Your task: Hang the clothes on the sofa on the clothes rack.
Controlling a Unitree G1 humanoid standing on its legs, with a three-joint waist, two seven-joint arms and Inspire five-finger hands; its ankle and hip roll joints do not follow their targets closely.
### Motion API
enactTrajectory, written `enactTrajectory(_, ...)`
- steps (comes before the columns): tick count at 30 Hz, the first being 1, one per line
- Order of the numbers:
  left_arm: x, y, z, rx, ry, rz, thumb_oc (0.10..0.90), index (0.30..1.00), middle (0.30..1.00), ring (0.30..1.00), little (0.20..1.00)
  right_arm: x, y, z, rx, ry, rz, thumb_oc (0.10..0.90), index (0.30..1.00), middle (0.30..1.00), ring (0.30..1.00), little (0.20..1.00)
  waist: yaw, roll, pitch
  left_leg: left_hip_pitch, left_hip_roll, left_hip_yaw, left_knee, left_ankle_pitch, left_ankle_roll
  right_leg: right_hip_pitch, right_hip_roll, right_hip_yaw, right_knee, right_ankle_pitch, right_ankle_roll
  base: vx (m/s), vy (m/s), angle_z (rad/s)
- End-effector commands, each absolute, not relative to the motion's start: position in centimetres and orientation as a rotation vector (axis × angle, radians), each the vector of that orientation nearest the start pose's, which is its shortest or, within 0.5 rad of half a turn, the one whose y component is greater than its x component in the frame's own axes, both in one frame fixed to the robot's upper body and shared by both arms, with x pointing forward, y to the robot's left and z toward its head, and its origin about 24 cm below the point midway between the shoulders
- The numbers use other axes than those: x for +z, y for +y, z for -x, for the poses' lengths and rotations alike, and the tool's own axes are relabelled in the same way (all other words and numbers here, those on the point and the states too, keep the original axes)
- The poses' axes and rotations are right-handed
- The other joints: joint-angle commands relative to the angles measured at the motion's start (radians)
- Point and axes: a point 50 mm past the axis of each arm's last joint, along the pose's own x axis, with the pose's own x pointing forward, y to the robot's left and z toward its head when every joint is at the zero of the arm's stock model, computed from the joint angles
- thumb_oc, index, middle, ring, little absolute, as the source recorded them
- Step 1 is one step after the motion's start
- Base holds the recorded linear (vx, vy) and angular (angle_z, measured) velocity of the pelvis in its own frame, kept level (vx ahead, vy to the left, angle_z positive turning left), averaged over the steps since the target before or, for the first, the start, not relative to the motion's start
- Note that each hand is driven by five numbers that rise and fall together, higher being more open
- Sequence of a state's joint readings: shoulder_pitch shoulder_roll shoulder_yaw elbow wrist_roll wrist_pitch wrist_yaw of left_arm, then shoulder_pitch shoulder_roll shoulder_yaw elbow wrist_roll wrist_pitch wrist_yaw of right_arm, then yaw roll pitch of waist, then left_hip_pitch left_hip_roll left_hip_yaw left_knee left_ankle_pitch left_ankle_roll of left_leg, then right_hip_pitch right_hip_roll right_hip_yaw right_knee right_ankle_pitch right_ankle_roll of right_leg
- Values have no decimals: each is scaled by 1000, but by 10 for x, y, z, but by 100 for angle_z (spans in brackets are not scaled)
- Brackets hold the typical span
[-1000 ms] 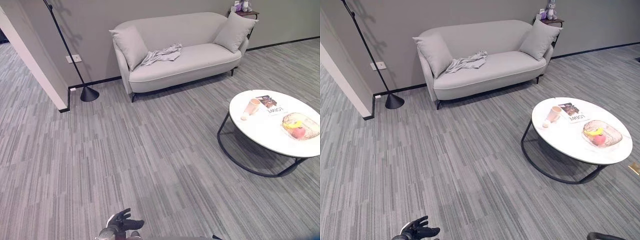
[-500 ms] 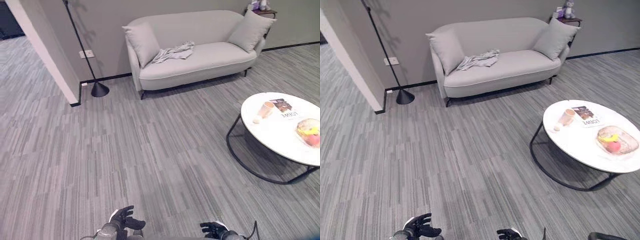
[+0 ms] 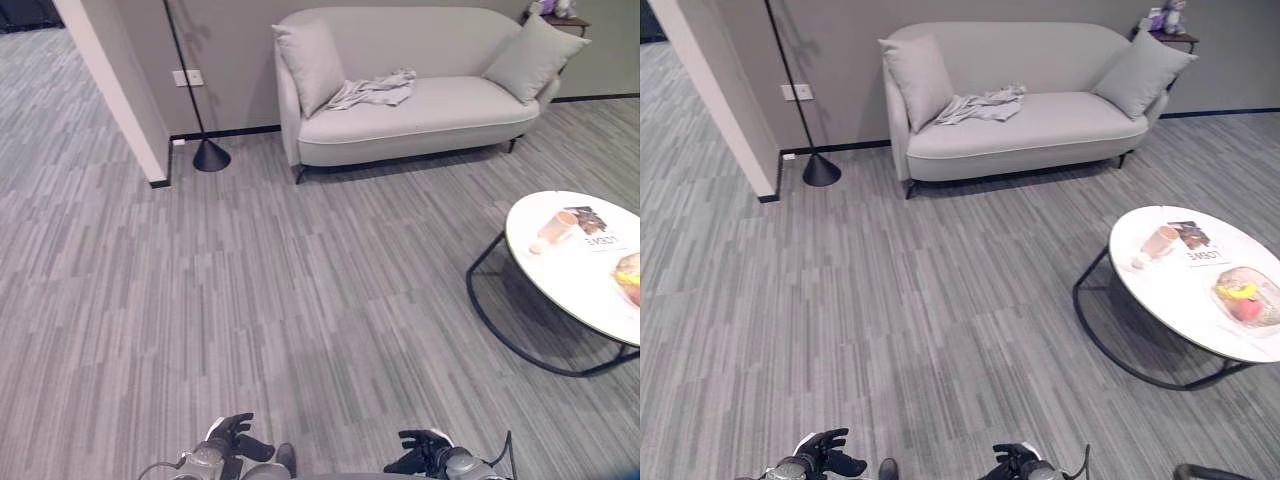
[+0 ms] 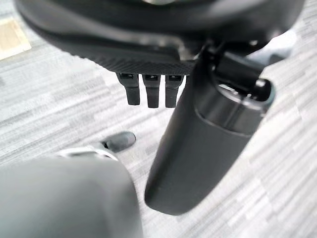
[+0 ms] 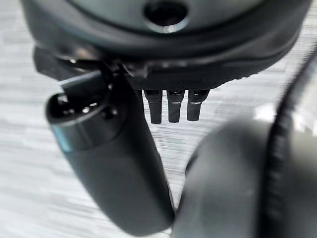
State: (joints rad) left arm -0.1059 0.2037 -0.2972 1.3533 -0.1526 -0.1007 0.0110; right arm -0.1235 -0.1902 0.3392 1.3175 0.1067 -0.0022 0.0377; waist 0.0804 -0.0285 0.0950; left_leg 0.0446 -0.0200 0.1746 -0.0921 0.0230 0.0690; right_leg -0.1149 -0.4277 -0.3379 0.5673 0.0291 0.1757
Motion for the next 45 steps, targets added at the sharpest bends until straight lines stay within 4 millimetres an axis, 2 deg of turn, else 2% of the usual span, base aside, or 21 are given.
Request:
enactTrajectory(1,-172,197,-80,-71,1269,-260,800,900,900,900,900,-163,-211,-111,47,1225,250,800,900,900,900,900,-13,60,39,-15,6,-44,5,-18,-21,-32,106,24,-13,79,-12,80,23,20)
enactTrajectory(2,-172,195,-80,-91,1269,-274,800,900,900,900,900,-162,-214,-114,33,1216,250,800,900,900,900,900,-24,65,51,1,9,-42,5,-27,-25,-69,130,19,-31,64,-16,245,-119,12)
enactTrajectory(4,-173,185,-84,-169,1257,-331,800,900,900,900,900,-159,-224,-116,-14,1217,264,800,900,900,900,900,-54,58,87,61,9,-34,5,-90,-55,-108,152,-71,-320,78,-19,405,-246,-17)
enactTrajectory(6,-171,180,-97,-264,1218,-430,800,900,900,900,900,-161,-228,-107,-41,1270,241,800,900,900,900,900,-98,58,92,117,17,-49,5,-139,-83,-161,164,-10,-556,180,18,426,-230,-34)
enactTrajectory(8,-168,176,-107,-325,1182,-475,800,900,900,900,900,-163,-230,-97,-53,1308,221,800,900,900,900,900,-122,74,88,153,34,-64,5,-163,-93,-189,158,43,-634,213,41,565,-209,15)
enactTrajectory(9,-167,167,-115,-414,1144,-527,800,900,900,900,900,-166,-235,-77,-72,1379,200,800,900,900,900,900,-168,105,74,227,55,-94,5,-205,-102,-223,118,131,-637,240,58,839,-286,30)
enactTrajectory(12,-169,161,-109,-446,1160,-513,800,900,900,900,900,-167,-241,-62,-94,1429,178,800,900,900,900,900,-202,121,36,298,72,-107,5,-240,-113,-208,132,138,-589,248,50,683,-214,74)
enactTrajectory(15,-170,158,-106,-425,1172,-474,800,900,900,900,900,-166,-245,-60,-91,1435,194,800,900,900,900,900,-214,154,24,317,128,-99,11,-182,-132,-218,172,121,-516,212,26,360,-182,-11)
enactTrajectory(17,-168,154,-111,-398,1161,-430,800,900,900,900,900,-165,-249,-66,-75,1418,241,800,900,900,900,900,-205,175,16,246,195,-106,130,-5,-167,-179,214,78,-515,182,-8,255,-267,-16)
enactTrajectory(19,-164,150,-125,-409,1097,-465,800,900,900,900,900,-160,-260,-73,-85,1390,315,800,900,900,900,900,-165,146,8,126,249,-92,382,186,-197,-42,256,2,-600,130,-71,510,-504,18)
enactTrajectory(20,-163,152,-129,-391,1079,-460,800,900,900,900,900,-158,-266,-75,-89,1385,339,800,900,900,900,900,-148,134,12,106,280,-65,447,210,-193,-1,269,-15,-620,109,-88,545,-544,45)
enactTrajectory(23,-160,154,-137,-352,1059,-416,800,900,900,900,900,-149,-283,-90,-119,1348,401,800,900,900,900,900,-99,102,30,39,300,-20,546,186,-172,69,282,-29,-647,63,-111,318,-286,40)
enactTrajectory(25,-162,166,-127,-301,1101,-390,800,900,900,900,900,-138,-294,-117,-125,1273,449,800,900,900,900,900,-22,58,48,-173,174,-54,606,64,-143,125,288,16,-655,15,-111,414,-226,28)
enactTrajectory(28,-167,186,-106,-186,1194,-342,800,900,900,900,900,-130,-288,-147,-115,1150,422,800,900,900,900,900,26,43,44,-267,92,-40,365,36,-114,172,320,54,-655,-33,-98,481,-75,-24)
enactTrajectory(29,-171,190,-88,-167,1263,-317,800,900,900,900,900,-131,-276,-156,-96,1118,384,800,900,900,900,900,69,63,35,-308,63,-55,131,147,-126,227,373,77,-655,-81,-98,513,-20,-55)
enactTrajectory(34,-177,188,-59,-188,1364,-291,800,900,900,900,900,-145,-242,-148,-21,1157,281,800,900,900,900,900,138,43,33,-439,48,-120,5,203,-152,354,416,139,-655,-170,-125,553,-27,-50)
enactTrajectory(38,-179,196,-31,-133,1454,-239,800,900,900,900,900,-161,-212,-118,78,1248,203,800,900,900,900,900,185,19,-17,-389,71,-43,15,260,-114,442,428,177,-591,-238,-118,637,108,-60)
enactTrajectory(39,-178,200,-30,-122,1456,-243,800,900,900,900,900,-166,-209,-100,82,1296,179,800,900,900,900,900,197,-20,-43,-370,34,-47,51,245,-80,458,384,170,-534,-226,-86,653,175,-51)
enactTrajectory(41,-178,200,-30,-122,1456,-242,800,900,900,900,900,-166,-209,-100,82,1296,180,800,900,900,900,900,198,-18,-46,-374,37,-47,53,244,-81,455,387,172,-535,-223,-87,411,144,-33)
enactTrajectory(42,-177,205,-34,-119,1451,-269,800,900,900,900,900,-169,-210,-87,93,1337,184,800,900,900,900,900,202,-68,-67,-363,-17,-43,123,188,-44,426,329,167,-396,-37,-18,600,243,-20)
enactTrajectory(45,-172,221,-58,-113,1392,-378,800,900,900,900,900,-171,-213,-77,174,1389,290,800,900,900,900,900,178,-73,-64,-281,-61,-49,181,82,18,314,245,170,-70,250,37,677,286,0)
